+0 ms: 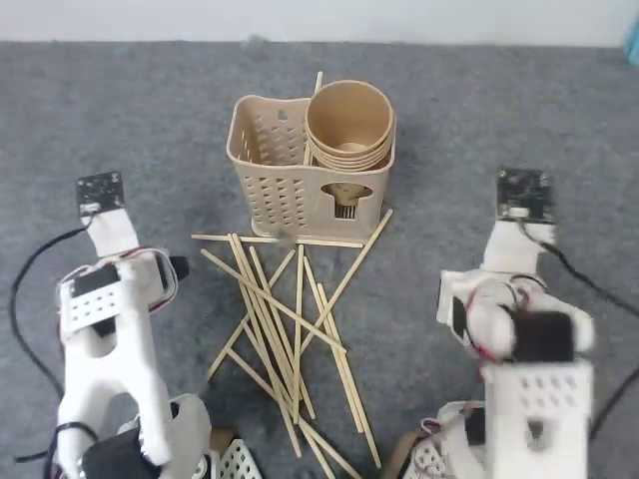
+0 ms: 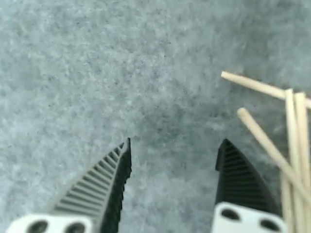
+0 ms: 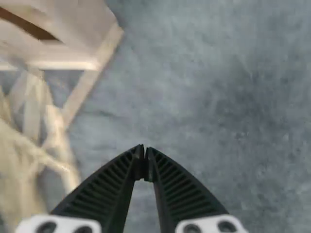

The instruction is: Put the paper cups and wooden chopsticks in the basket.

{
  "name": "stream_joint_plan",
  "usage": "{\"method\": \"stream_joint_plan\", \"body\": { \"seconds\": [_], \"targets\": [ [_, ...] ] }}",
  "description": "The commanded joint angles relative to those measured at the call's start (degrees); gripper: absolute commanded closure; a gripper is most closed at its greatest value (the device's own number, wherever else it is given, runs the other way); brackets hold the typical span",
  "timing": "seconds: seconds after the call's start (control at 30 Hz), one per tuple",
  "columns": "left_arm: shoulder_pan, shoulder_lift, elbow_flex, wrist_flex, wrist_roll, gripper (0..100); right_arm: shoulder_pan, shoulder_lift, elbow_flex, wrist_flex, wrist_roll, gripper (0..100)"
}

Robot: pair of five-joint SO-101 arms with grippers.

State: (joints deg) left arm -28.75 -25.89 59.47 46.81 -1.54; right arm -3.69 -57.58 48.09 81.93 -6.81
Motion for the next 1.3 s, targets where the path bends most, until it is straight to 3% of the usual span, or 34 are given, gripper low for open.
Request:
{"method": "stream_joint_plan", "body": {
  "seconds": [0.0,0.23,0.5,0.67,1.0,1.27],
  "targets": [
    [0.62,0.26,-8.92,8.09,7.82,73,5.32,-0.75,18.46,-21.49,0.79,99.2],
    [5.8,0.26,-15.87,15.56,14.33,73,2.86,-1.45,36.57,-37.67,0.97,99.2],
    [12.04,0.26,-16.04,15.38,23.03,73,2.59,-1.63,37.19,-37.76,4.4,99.2],
    [13.36,1.58,-16.75,13.36,24.26,73,2.59,-1.54,37.19,-37.76,4.66,99.2],
    [13.45,27.78,-38.64,23.21,30.95,73,2.51,-1.54,37.19,-37.76,4.75,99.2],
    [13.45,40.88,-49.27,25.23,35.25,73,2.42,-1.98,37.19,-37.76,4.84,99.2]
  ]
}}
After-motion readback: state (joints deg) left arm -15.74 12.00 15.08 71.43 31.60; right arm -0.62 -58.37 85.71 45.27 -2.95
